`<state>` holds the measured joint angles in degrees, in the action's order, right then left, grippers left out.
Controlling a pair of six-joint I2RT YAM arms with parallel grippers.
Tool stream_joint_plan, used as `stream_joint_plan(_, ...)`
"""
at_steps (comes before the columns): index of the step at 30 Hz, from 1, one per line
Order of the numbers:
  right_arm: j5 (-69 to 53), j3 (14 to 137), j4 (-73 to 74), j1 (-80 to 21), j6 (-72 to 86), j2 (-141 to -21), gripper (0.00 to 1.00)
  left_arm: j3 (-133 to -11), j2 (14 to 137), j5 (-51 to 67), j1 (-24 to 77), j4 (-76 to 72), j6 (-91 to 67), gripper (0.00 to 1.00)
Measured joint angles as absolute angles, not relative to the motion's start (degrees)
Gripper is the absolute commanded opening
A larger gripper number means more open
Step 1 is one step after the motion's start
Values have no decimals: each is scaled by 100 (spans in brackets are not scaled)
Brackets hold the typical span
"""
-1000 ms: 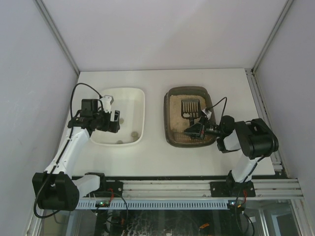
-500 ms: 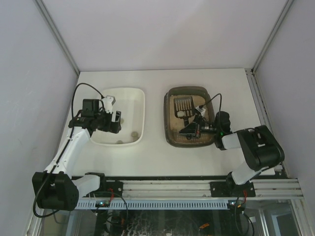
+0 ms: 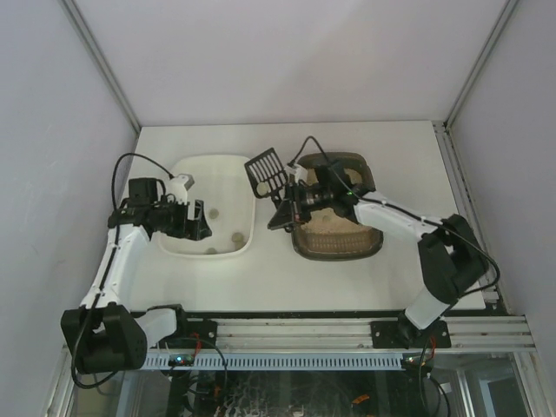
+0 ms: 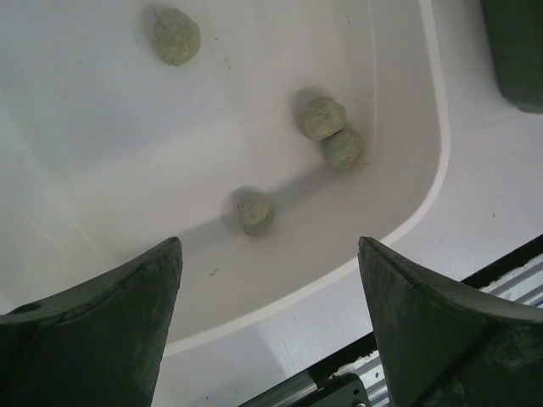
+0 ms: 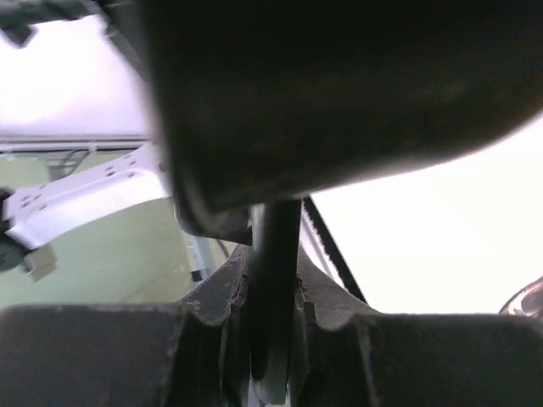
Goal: Clean the litter box
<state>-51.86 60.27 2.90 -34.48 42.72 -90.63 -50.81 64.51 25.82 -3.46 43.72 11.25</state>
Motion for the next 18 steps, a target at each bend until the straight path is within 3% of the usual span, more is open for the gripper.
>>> stream_joint_plan(6,-3719,8055,2263,-4379,3522,-10302,0,-5308,6364,3343,-1420,4766,1302,84)
stream_joint_plan(12,-1234,10619,4434,-5603,2648,-11649,0,-5487,6361,3612,-2423,4810,1286,83)
stream_joint_plan(18,410,11535,5568,-6300,2178,-12241,0,-5487,6241,3505,-2493,4792,1260,82)
